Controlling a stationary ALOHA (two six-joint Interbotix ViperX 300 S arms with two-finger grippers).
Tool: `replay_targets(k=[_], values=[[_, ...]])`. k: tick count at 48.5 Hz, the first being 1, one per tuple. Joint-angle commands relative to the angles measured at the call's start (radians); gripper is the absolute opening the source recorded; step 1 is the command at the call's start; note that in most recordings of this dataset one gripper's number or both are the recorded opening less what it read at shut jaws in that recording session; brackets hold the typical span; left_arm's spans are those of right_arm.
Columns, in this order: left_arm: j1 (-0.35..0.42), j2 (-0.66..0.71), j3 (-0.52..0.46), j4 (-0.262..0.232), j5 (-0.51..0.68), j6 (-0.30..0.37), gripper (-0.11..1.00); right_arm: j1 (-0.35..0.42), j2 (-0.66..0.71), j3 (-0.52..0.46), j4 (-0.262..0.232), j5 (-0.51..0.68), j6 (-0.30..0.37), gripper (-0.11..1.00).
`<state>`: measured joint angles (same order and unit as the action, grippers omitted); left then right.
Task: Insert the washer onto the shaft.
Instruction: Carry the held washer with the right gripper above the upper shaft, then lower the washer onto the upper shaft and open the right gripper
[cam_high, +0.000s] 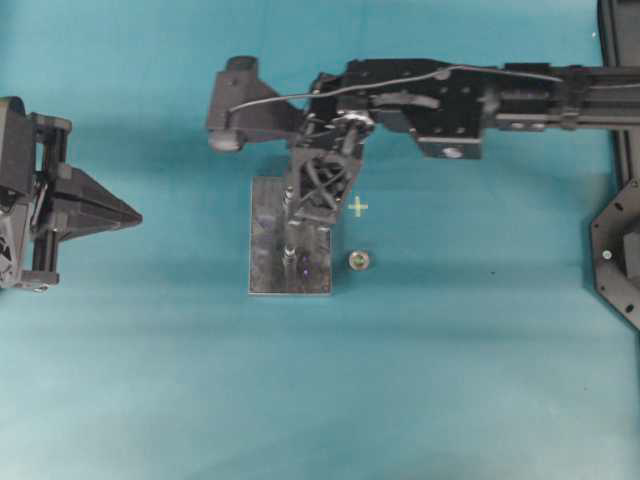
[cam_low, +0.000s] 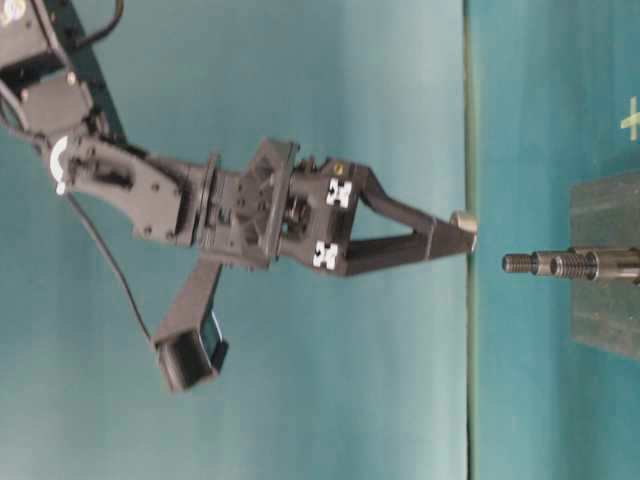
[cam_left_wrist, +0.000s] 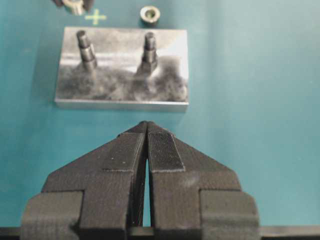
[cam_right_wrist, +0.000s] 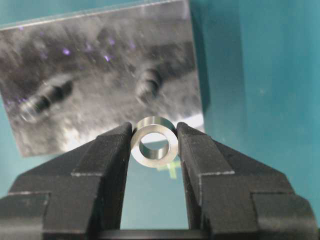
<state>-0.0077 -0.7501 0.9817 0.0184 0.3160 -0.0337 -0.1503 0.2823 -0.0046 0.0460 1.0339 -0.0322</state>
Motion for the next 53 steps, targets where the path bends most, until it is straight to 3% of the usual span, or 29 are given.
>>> replay_targets(k=[1,13,53], values=[[-0.002,-0.005,-0.011,0.003,-0.005,-0.002,0.00,0.012,-0.003,-0.057,0.002,0.011,-0.018,0.33],[-0.002,-0.005,-0.011,0.002,-0.005,-0.002,0.00,0.020,0.051,-0.106,0.002,0.034,-0.028,0.33],[-0.002,-0.005,-0.009,0.002,-0.005,-0.002,0.00,0.003,0.080,-0.110,-0.003,0.057,-0.054,0.33]])
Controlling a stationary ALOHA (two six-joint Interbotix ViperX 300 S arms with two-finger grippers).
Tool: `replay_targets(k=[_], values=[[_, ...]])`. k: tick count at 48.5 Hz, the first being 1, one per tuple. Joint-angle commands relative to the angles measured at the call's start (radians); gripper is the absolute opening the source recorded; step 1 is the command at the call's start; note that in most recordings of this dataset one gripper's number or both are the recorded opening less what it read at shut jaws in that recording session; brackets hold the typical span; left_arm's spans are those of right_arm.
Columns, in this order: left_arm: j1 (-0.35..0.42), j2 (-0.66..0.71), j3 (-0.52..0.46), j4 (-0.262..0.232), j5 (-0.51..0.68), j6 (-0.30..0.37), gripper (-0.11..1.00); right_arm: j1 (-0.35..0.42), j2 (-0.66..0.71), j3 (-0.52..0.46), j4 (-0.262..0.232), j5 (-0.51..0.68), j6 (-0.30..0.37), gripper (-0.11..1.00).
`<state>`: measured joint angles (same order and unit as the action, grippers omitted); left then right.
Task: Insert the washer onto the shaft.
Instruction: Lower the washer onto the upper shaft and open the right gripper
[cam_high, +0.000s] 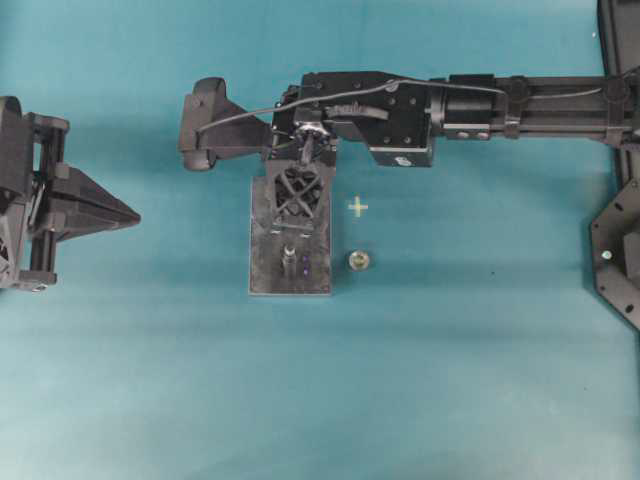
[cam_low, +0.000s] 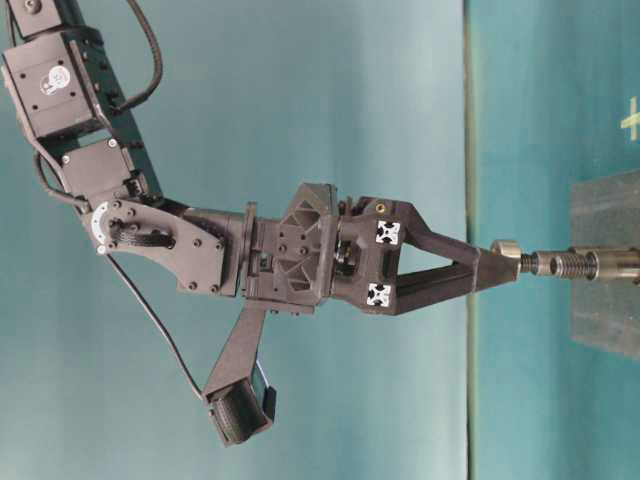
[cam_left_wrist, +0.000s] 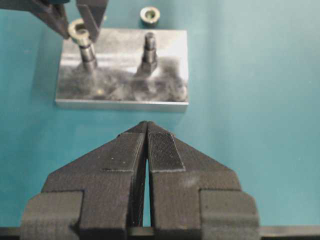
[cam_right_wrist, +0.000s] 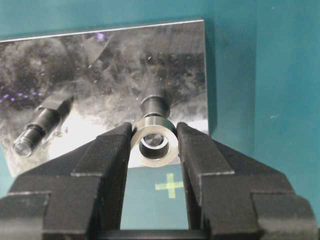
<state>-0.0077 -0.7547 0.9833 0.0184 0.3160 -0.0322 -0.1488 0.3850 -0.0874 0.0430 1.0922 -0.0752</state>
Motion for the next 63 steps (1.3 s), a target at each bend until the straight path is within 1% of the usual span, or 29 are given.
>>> replay_targets(k=[1,11,19,25,27,28,31,34,35,37,48,63], values=[[-0.002,0.000,-0.011,0.002,-0.005,-0.003,0.00,0.002,-0.023,-0.029,0.000,0.000,-0.012,0.33],[-0.002,0.000,-0.011,0.003,-0.003,-0.005,0.00,0.000,-0.023,-0.043,0.006,-0.003,-0.014,0.33],[-0.002,0.000,-0.011,0.002,-0.003,-0.003,0.00,-0.002,-0.014,-0.046,0.020,0.012,-0.015,0.33],[-0.002,0.000,-0.011,0.002,-0.005,-0.005,0.00,-0.002,-0.008,-0.046,0.021,0.023,-0.014,0.34],[-0.002,0.000,-0.011,0.002,-0.005,-0.003,0.00,-0.002,-0.009,-0.046,0.020,0.023,-0.014,0.38],[0.000,-0.002,-0.011,0.003,-0.003,-0.005,0.00,-0.002,-0.009,-0.046,0.020,0.023,-0.012,0.43],[-0.002,-0.002,-0.011,0.002,-0.003,-0.003,0.00,-0.002,-0.009,-0.048,0.020,0.023,-0.011,0.62],[-0.002,-0.002,-0.011,0.003,-0.005,-0.005,0.00,-0.003,-0.009,-0.049,0.021,0.023,-0.011,0.77],[-0.002,-0.002,-0.012,0.002,-0.003,-0.005,0.00,-0.002,-0.009,-0.049,0.020,0.023,-0.011,0.81],[-0.002,-0.002,-0.012,0.002,-0.005,-0.003,0.00,-0.002,-0.009,-0.051,0.020,0.023,-0.012,0.84],[-0.002,-0.002,-0.014,0.002,-0.005,-0.005,0.00,-0.008,-0.003,-0.046,0.020,0.021,-0.014,0.83],[-0.002,-0.002,-0.012,0.002,-0.005,-0.005,0.00,-0.018,0.049,-0.054,0.021,0.021,-0.028,0.83]])
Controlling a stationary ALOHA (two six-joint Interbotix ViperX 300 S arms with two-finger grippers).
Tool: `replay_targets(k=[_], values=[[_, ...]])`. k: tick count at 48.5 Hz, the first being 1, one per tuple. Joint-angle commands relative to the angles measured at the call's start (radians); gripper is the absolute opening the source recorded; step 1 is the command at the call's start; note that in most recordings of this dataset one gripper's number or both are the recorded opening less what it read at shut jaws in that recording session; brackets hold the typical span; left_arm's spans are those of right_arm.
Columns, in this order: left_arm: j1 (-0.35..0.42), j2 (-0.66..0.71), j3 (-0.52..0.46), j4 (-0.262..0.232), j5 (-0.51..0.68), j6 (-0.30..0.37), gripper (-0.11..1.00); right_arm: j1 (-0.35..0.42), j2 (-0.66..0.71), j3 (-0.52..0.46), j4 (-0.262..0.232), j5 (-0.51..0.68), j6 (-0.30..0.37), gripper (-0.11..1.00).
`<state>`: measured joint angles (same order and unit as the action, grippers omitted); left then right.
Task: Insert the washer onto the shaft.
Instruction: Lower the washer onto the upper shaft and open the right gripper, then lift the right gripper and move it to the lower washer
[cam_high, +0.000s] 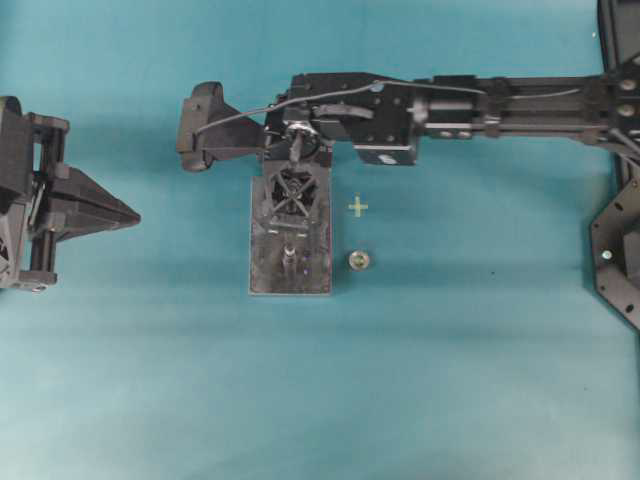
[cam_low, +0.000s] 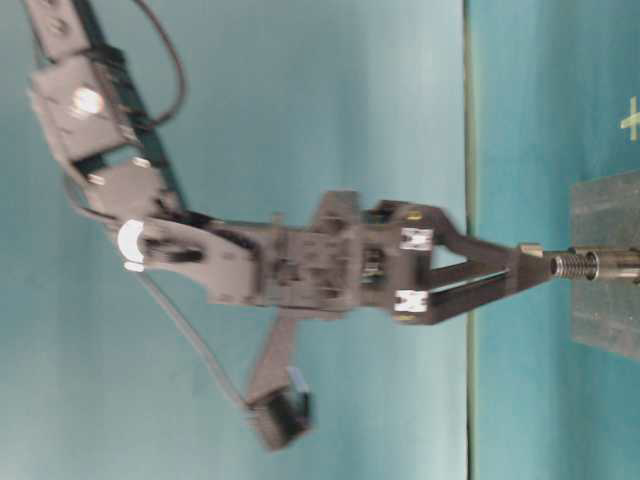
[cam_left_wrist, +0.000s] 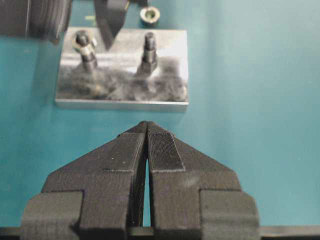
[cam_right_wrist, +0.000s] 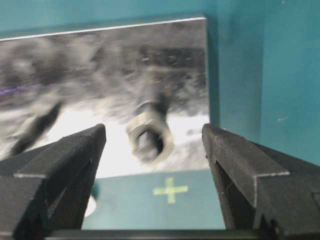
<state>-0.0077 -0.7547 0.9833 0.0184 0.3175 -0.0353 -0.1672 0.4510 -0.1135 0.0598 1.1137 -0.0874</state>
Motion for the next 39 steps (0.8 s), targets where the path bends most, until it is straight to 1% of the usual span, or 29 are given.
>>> replay_targets(k=[1,4,11,15,21,33,39], values=[[-0.002,-0.002,-0.011,0.002,-0.006,-0.002,0.00,0.002,-0.017,-0.029,0.006,0.002,-0.017,0.83],[0.000,-0.002,-0.012,0.002,-0.006,-0.002,0.00,0.006,-0.023,-0.034,0.023,0.005,-0.018,0.83],[-0.002,-0.002,-0.011,0.002,-0.006,-0.002,0.00,0.017,-0.040,-0.034,0.107,0.026,-0.031,0.82],[0.000,0.000,-0.011,0.002,-0.006,-0.002,0.00,0.017,-0.044,-0.035,0.123,0.026,-0.032,0.82],[0.000,-0.002,-0.011,0.003,-0.006,-0.002,0.00,0.000,-0.048,-0.044,0.112,0.034,-0.031,0.82],[-0.002,-0.009,-0.012,0.002,-0.006,-0.002,0.00,-0.064,-0.035,-0.067,0.038,0.044,-0.025,0.81],[-0.002,-0.012,-0.014,0.002,-0.006,-0.002,0.00,-0.080,-0.034,-0.066,0.032,0.057,-0.025,0.81]])
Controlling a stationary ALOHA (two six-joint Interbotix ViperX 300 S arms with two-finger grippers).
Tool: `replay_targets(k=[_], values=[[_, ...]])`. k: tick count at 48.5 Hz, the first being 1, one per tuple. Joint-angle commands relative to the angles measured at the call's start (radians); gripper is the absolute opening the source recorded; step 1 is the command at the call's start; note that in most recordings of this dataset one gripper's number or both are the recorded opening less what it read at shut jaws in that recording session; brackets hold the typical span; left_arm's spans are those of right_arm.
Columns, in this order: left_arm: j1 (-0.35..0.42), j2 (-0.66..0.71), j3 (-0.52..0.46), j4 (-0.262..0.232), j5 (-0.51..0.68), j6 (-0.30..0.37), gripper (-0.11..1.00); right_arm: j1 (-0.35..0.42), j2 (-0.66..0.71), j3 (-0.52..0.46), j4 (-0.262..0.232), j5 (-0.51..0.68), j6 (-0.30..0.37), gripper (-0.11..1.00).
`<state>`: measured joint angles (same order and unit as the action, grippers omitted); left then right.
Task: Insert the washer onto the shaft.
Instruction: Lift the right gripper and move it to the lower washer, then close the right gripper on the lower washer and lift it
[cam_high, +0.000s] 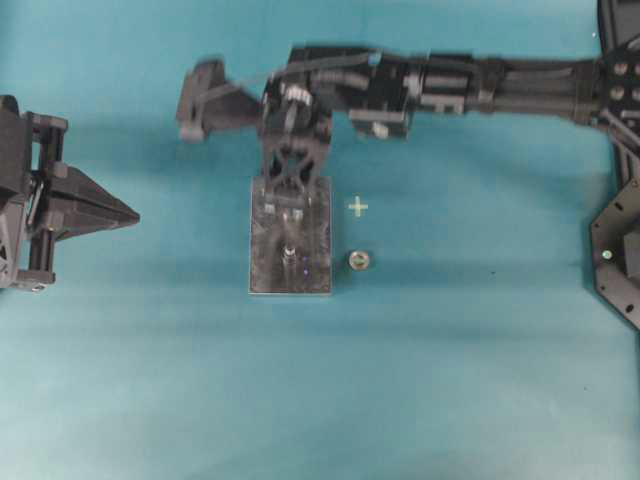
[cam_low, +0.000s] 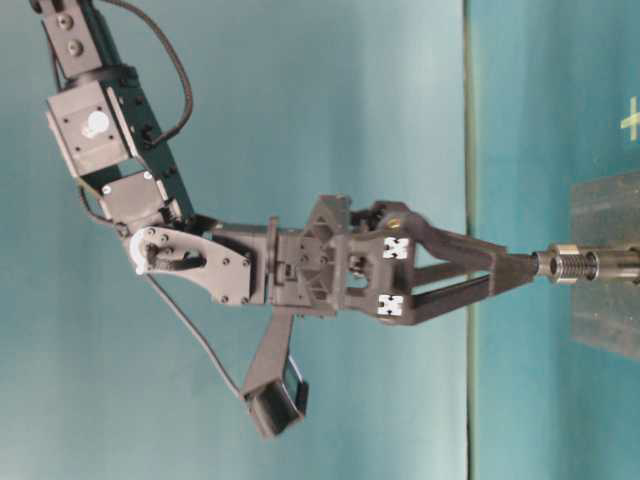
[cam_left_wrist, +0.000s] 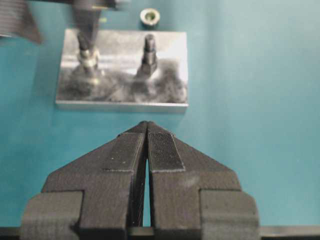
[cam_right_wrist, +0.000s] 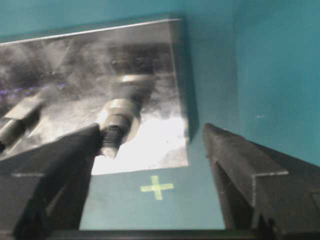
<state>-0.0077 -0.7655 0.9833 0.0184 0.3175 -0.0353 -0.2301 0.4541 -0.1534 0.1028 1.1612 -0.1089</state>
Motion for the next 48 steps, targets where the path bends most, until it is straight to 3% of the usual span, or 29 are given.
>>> replay_targets(k=[1,12,25,31,39,48], values=[[-0.002,-0.002,-0.014,0.002,-0.006,-0.002,0.00,-0.017,-0.041,-0.026,-0.009,0.021,-0.006,0.81],[-0.002,-0.006,-0.009,0.002,-0.006,-0.003,0.00,0.006,-0.132,0.034,0.020,0.133,-0.014,0.81],[-0.002,-0.006,-0.002,0.002,-0.006,-0.002,0.00,0.054,-0.281,0.164,0.091,0.086,-0.017,0.81],[-0.002,-0.006,0.000,0.002,-0.006,-0.003,0.00,0.084,-0.327,0.307,0.106,-0.014,-0.018,0.81],[-0.002,-0.008,0.000,0.002,-0.006,-0.003,0.00,0.137,-0.344,0.500,0.161,-0.253,-0.017,0.81],[-0.002,-0.006,0.000,0.002,-0.006,-0.003,0.00,0.161,-0.327,0.597,0.166,-0.453,-0.009,0.81]])
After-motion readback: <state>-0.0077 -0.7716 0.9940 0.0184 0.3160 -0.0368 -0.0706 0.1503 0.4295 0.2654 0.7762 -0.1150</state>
